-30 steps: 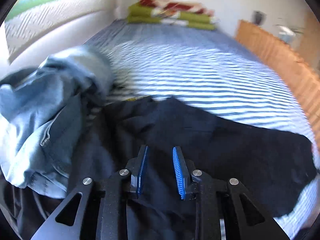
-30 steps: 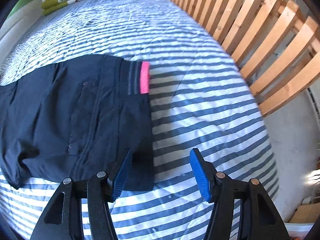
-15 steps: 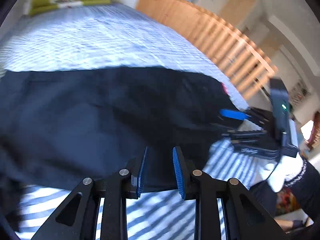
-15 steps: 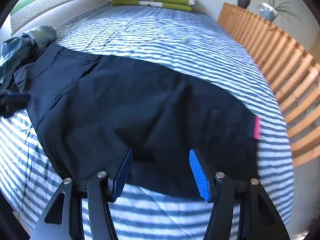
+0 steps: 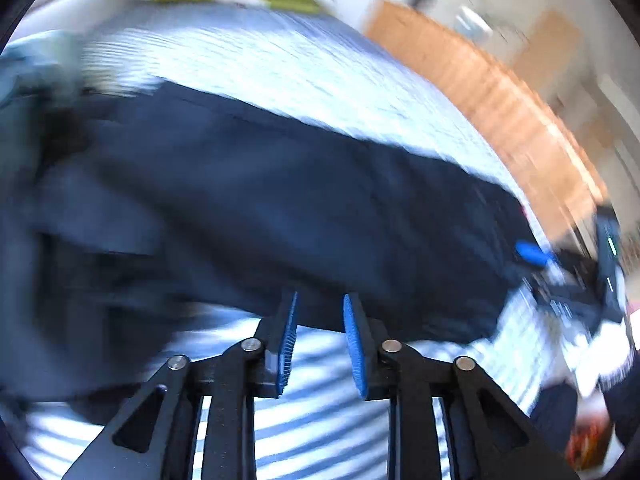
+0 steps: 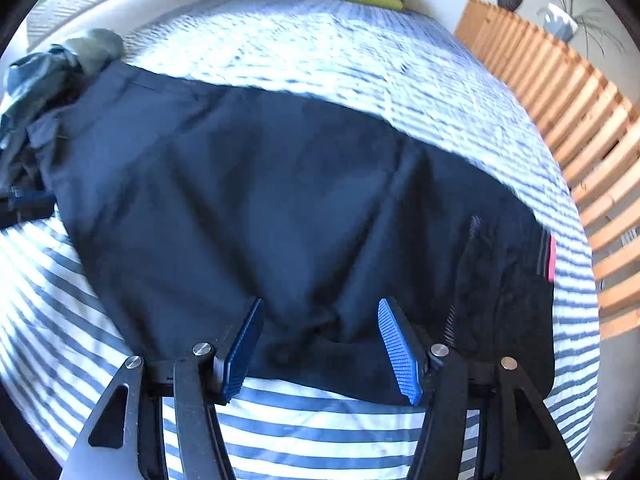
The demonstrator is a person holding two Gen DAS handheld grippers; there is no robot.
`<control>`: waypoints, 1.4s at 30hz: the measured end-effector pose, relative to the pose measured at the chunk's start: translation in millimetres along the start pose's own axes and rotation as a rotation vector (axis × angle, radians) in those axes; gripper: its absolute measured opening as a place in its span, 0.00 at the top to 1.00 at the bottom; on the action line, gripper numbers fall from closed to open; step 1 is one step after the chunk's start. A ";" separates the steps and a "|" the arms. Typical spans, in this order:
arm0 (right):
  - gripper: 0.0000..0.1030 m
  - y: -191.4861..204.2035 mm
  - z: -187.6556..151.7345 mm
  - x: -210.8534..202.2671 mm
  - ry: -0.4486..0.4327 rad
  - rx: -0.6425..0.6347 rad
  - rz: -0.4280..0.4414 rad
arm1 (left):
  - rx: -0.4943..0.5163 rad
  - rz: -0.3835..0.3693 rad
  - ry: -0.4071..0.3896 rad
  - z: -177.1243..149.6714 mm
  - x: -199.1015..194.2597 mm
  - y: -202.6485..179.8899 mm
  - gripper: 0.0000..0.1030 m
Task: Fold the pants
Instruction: 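Release the navy garment and move both tools toward the denim jacket heap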
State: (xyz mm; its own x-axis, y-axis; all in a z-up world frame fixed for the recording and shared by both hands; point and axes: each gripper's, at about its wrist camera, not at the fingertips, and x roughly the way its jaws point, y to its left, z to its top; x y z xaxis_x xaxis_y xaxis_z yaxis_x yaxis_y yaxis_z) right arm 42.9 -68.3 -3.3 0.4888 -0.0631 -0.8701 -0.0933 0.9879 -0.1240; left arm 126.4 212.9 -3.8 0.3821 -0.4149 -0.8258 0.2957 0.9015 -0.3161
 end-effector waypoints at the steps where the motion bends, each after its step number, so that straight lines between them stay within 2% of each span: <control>1: 0.47 7.5 4.8 -4.1 -0.010 -0.009 0.013 | -0.039 0.019 -0.031 3.1 -11.8 17.0 0.73; 4: 0.47 45.3 30.1 -21.1 -0.057 -0.046 0.102 | -0.196 0.031 -0.108 5.9 -42.4 75.6 0.71; 6: 0.47 77.2 51.6 -29.5 -0.089 -0.075 0.161 | -0.253 0.035 -0.127 6.0 -48.9 104.2 0.71; 9: 0.47 128.5 83.5 -34.6 -0.132 -0.129 0.209 | -0.284 0.061 -0.124 -2.3 -51.1 130.7 0.71; 13: 0.47 192.2 120.1 -29.1 -0.133 -0.179 0.288 | -0.333 0.023 -0.127 -16.7 -45.2 154.8 0.71; 16: 0.46 240.2 147.4 -17.7 -0.132 -0.238 0.291 | -0.362 -0.003 -0.132 -33.5 -38.1 175.6 0.71; 18: 0.45 271.5 159.9 -5.5 -0.127 -0.286 0.275 | -0.372 -0.014 -0.107 -40.7 -33.1 186.7 0.71; 23: 0.45 325.1 175.7 27.3 -0.085 -0.371 0.252 | -0.315 -0.008 -0.093 -39.3 -37.4 185.2 0.71; 31: 0.45 358.0 175.6 47.4 -0.062 -0.428 0.221 | -0.310 -0.057 -0.081 -43.5 -38.2 195.5 0.72; 34: 0.45 361.5 176.5 54.3 -0.055 -0.429 0.173 | -0.317 -0.067 -0.086 -46.5 -41.7 198.7 0.72; 35: 0.49 359.7 177.6 57.9 -0.035 -0.418 0.179 | -0.321 -0.065 -0.088 -46.9 -41.9 200.1 0.72; 36: 0.59 356.6 178.5 60.9 -0.013 -0.400 0.198 | -0.324 -0.067 -0.089 -48.0 -42.5 201.4 0.72; 37: 0.64 354.2 179.2 62.4 0.001 -0.381 0.206 | -0.325 -0.067 -0.090 -48.7 -42.9 201.9 0.72; 39: 0.81 344.0 179.6 59.4 0.001 -0.331 0.217 | -0.323 -0.063 -0.090 -49.0 -42.7 201.9 0.72; 42: 0.90 322.1 179.7 46.1 -0.031 -0.233 0.278 | -0.322 -0.054 -0.092 -49.4 -43.5 200.3 0.72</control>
State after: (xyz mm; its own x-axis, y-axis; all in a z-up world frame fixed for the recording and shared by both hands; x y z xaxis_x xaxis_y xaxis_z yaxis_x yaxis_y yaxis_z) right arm 191.2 272.5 2.4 0.4423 0.2116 -0.8715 -0.4201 0.9075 0.0072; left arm 125.7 417.6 -54.3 0.4551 -0.4593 -0.7629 0.0316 0.8645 -0.5017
